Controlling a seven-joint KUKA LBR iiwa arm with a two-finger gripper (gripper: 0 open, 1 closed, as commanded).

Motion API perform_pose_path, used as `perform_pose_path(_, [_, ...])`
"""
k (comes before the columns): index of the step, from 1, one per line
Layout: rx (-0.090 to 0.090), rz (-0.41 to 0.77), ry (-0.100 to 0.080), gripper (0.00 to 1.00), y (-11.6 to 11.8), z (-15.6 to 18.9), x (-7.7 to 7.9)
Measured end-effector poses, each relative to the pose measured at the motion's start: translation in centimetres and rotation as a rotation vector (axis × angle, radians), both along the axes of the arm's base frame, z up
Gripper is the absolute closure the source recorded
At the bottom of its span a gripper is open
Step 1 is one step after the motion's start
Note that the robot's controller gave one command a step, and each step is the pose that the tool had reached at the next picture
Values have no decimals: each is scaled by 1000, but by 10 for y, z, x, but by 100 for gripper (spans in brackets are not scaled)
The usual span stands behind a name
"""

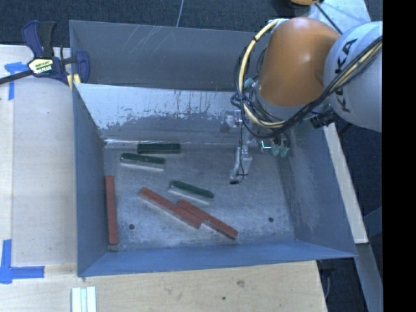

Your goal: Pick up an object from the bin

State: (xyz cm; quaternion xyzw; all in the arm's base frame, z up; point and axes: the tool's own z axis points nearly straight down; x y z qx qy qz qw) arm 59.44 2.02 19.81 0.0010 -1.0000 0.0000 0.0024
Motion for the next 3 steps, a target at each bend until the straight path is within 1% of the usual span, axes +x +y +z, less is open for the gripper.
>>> perform_pose_path(1, [0, 0, -9, 0, 0, 5, 2])
perform_pose_path(2, [0, -29, -16, 0, 17, -43, 4])
perform_pose_path(3, [0, -30, -6, 0, 28, -112, -20])
